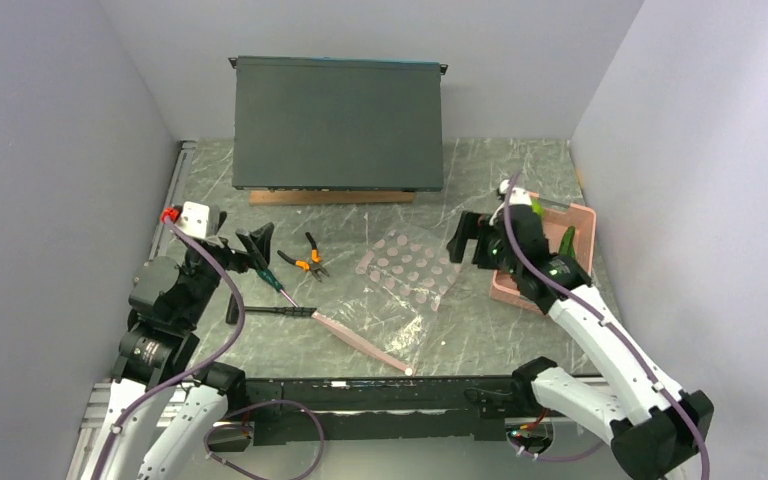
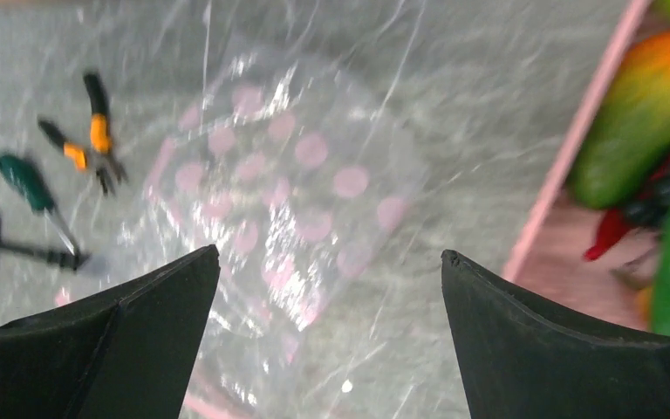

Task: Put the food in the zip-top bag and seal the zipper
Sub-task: Pick up the zipper food storage bag at the corner of the board.

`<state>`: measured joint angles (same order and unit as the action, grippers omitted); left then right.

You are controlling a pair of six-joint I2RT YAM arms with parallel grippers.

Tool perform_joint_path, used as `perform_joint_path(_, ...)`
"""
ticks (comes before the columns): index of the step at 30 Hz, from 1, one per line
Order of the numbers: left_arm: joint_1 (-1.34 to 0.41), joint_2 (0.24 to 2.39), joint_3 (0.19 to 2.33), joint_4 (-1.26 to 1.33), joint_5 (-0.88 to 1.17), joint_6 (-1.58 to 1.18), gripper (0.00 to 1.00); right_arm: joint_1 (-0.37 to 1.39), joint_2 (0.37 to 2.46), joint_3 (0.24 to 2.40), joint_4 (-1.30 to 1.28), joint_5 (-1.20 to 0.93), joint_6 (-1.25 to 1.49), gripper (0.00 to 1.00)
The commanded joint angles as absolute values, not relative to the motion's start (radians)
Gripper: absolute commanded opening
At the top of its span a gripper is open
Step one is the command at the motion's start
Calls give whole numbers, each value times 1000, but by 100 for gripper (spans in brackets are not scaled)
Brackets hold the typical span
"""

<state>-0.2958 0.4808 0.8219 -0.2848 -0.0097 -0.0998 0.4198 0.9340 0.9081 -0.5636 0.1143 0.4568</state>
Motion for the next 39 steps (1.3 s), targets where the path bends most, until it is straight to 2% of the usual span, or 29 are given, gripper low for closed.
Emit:
perform_joint_path(1,-291,442,769,-322,20,-110,99,567,958,864,-440,45,531,100)
perform_joint_path(4,-291,432,730,-297,4,-91,99,745,1024,871,-389,115,501,100)
perform_joint_path(9,-291,439,739,-315,3,-98,99,1067,1160,938,-338,351,447,100)
perform_joint_path(19,-290,319,696,-287,-130,-105,99,1525,1666,1197,-541,859,390,98)
perform_joint_path(23,-291,297,690,-288,-184,-108,99,1595,1858,1311,-729,998,467,92)
perform_joint_path(27,-291,299,690,-289,-192,-108,99,1636,2008,1373,-858,1104,563,89)
perform_joint_path(33,-291,303,694,-297,-200,-107,99,1634,2067,1368,-898,1175,611,87)
perform_joint_path(39,-291,314,691,-294,-195,-108,99,1596,2063,1350,-866,1173,611,75)
